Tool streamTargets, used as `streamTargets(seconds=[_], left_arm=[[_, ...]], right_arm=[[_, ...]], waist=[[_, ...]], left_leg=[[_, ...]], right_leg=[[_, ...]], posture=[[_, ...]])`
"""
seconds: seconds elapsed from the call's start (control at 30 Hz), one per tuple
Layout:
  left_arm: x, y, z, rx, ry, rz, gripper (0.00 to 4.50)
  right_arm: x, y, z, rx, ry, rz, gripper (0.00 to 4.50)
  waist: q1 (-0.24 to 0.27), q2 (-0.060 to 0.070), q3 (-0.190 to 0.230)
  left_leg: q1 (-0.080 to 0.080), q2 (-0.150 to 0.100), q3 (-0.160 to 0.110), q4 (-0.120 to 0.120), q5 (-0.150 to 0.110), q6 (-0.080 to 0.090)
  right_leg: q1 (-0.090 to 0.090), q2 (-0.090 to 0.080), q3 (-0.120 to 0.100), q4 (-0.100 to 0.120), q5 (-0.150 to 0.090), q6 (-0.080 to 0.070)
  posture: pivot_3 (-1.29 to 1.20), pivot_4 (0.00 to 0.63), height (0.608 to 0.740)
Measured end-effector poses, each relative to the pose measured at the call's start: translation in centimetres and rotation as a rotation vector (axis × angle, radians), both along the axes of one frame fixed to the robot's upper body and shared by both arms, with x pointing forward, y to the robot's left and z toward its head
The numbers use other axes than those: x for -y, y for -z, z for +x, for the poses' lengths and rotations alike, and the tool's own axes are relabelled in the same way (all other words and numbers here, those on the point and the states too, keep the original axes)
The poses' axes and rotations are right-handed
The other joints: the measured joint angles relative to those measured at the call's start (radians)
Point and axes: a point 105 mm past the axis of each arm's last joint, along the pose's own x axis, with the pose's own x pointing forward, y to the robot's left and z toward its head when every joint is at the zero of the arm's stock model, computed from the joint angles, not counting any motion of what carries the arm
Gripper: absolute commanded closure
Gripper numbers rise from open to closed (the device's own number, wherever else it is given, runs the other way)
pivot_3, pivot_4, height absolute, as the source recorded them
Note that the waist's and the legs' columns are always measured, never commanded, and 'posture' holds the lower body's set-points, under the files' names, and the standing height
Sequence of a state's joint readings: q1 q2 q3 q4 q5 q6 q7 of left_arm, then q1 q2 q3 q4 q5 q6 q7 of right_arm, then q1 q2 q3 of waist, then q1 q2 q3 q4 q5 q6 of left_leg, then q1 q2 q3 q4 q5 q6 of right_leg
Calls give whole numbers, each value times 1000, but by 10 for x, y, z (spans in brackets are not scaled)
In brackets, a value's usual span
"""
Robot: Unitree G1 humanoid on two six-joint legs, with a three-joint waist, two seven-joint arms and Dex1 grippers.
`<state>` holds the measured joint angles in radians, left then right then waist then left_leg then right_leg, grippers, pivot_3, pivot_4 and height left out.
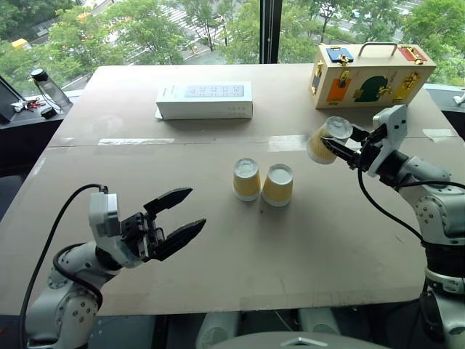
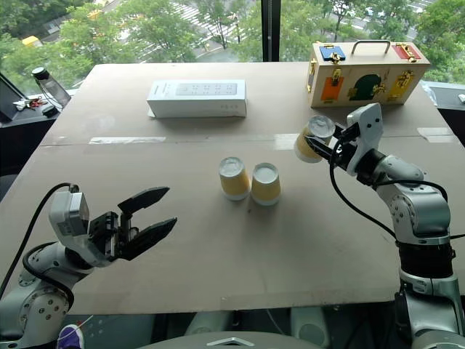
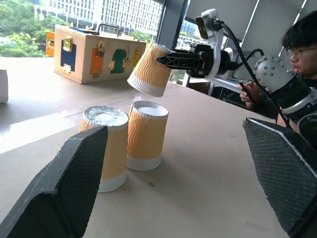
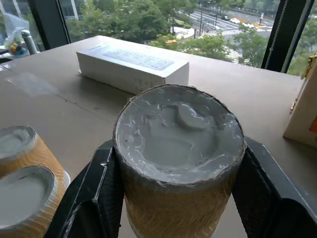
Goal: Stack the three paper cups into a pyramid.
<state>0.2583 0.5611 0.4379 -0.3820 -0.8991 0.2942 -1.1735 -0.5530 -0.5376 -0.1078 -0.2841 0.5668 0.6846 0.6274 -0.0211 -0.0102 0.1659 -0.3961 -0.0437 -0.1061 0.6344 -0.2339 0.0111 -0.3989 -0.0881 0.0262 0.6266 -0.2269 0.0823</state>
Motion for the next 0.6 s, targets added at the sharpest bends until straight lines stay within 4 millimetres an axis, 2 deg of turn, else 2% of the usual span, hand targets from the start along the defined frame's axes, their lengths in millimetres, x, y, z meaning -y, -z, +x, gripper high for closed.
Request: streamTargets(seconds=[0.1,0.13,0.33,0.6], left_arm=[[-20,6,-9,-42,-16,-8,0],[-24,7,-10,-49,-25,-9,0],[-42,16,-22,-78,-51,-16,0],[-46,18,-25,-57,-83,-31,0]], right_arm=[[-37,-31,-16,86,-142,-56,2275],[-42,-33,-18,91,-156,-66,2275],[-66,-9,-20,-22,-210,-123,2275],[-77,4,-22,-53,-230,-167,2275]], waist=[[-2,-1,0],[0,-1,-1],[9,-2,-1],[5,-2,-1]], left_leg=[[0,0,-1,-1,0,0],[0,0,-2,-1,0,0],[-1,-1,-3,0,0,0],[-1,-1,-6,0,0,0]], right_leg=[[0,0,-1,-1,-1,-2],[0,0,-1,-1,-1,-2],[0,-2,-2,-1,-2,-3],[-1,-2,-1,-1,-1,-2]], posture=[[0,150,740],[0,150,740],[0,150,740],[0,150,740]])
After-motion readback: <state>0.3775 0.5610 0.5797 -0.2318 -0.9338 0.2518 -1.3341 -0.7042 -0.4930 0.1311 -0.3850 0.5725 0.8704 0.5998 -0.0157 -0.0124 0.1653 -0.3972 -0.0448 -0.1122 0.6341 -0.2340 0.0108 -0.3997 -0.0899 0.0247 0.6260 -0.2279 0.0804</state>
